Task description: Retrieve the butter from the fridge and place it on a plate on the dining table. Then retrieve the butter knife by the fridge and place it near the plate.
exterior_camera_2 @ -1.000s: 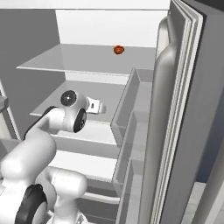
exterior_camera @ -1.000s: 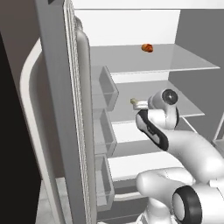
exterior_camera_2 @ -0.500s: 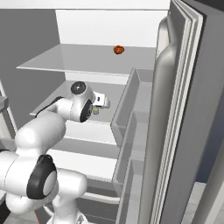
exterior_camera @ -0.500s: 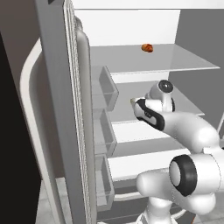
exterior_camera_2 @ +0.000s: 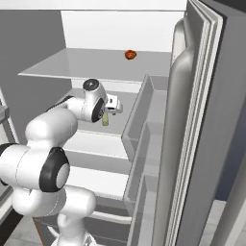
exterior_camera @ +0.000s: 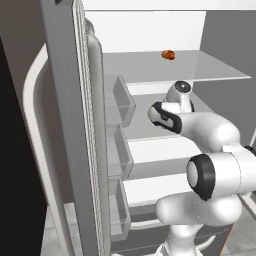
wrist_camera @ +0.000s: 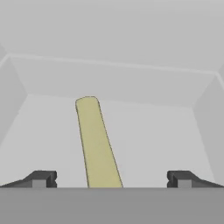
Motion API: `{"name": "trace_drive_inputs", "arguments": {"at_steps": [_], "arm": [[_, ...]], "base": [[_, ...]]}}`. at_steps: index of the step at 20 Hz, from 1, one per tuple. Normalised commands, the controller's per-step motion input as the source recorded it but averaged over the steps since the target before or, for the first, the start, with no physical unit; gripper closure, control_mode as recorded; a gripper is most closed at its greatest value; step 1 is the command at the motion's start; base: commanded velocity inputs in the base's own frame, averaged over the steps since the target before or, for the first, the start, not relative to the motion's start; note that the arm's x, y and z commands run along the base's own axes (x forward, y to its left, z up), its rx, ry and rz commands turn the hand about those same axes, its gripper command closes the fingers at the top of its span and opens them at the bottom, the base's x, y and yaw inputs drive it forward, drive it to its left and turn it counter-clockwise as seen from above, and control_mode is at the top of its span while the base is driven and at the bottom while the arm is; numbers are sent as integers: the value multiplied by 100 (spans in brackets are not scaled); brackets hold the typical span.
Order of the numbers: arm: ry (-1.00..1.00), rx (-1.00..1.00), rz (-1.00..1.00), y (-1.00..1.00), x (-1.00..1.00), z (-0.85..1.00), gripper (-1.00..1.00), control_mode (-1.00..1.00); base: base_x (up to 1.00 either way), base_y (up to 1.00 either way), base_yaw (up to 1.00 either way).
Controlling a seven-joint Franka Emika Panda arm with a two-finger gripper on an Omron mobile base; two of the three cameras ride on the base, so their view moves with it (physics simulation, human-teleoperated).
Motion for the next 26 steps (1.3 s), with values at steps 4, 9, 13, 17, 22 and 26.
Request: {"name": "trace_drive_inputs", "arguments": {"at_steps": [4,9,13,17,22,26], "arm": [[0,0,0,0,11,-17,-100,-100],[0,0,0,0,5,-15,-100,-100],[0,0,0,0,9,-4,-100,-100],[0,0,0,0,14,-11,-100,-100],[0,0,1,3,18,-23,-100,-100],[0,0,3,6,17,-29,-100,-100]], "base": [[0,0,0],[0,0,0],[0,0,0],[0,0,0],[0,0,0],[0,0,0]]}}
